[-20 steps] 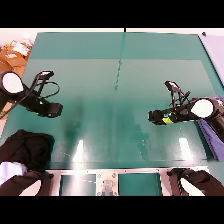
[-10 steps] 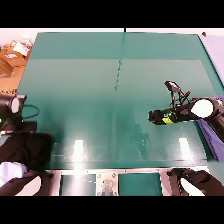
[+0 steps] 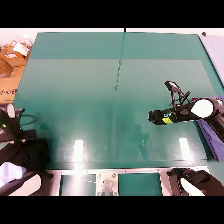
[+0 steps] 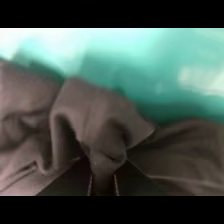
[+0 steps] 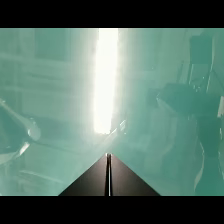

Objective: Fold the shirts.

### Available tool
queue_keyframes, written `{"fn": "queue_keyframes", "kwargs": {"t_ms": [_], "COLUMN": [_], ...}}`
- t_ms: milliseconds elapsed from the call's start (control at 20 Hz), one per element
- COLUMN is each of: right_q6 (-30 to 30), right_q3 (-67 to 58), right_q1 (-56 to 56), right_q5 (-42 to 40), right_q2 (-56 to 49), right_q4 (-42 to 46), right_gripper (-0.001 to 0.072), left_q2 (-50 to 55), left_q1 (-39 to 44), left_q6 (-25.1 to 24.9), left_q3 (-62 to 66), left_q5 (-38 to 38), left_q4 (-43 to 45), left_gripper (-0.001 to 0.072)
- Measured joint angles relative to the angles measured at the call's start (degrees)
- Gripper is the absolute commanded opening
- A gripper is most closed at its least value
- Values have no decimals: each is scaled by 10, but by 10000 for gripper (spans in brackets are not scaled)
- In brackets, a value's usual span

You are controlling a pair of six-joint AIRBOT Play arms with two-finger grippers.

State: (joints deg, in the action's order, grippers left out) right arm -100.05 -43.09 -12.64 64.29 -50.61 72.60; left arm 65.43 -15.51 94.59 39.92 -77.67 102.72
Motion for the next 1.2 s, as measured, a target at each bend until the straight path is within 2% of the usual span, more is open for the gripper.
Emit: {"fn": "queue_keyframes", "kwargs": {"t_ms": [150, 350, 500, 650, 700, 750, 800, 850, 900, 950, 1000, 1050, 1200], "right_q6": [0, 0, 0, 0, 0, 0, 0, 0, 0, 0, 0, 0, 0], "right_q3": [1, 1, 1, -9, -17, -26, -36, -48, -59, -68, -77, -84, -96], "right_q1": [0, 0, 0, 0, 0, 0, 0, 0, 0, 0, 2, 7, 48], "right_q5": [0, 3, 4, 5, 5, 5, 5, 6, 6, 6, 7, 10, 35], "right_q2": [0, 0, 0, 0, 0, 0, 0, 0, 0, 0, 0, 0, -1], "right_q4": [-3, -9, -10, -11, -12, -12, -12, -12, -12, -12, -12, -12, -10], "right_gripper": [21, 21, 21, 22, 60, 144, 164, 176, 245, 337, 384, 416, 412], "left_q2": [-11, -31, -37, -26, -15, 0, 16, 38, 61, 87, 113, 133, 173], "left_q1": [36, 155, 265, 369, 396, 422, 442, 460, 474, 485, 493, 498, 486], "left_q6": [-16, -23, -19, -17, -18, -20, -25, -30, -35, -39, -43, -49, -75], "left_q3": [116, 329, 446, 496, 502, 504, 504, 501, 496, 492, 489, 487, 485], "left_q5": [-53, -88, -69, -20, -6, 9, 21, 34, 42, 51, 53, 51, 8], "left_q4": [-13, -64, -119, -179, -193, -205, -216, -230, -247, -267, -289, -303, -319], "left_gripper": [21, 21, 21, 22, 23, 24, 27, 210, 599, 719, 654, 659, 659]}}
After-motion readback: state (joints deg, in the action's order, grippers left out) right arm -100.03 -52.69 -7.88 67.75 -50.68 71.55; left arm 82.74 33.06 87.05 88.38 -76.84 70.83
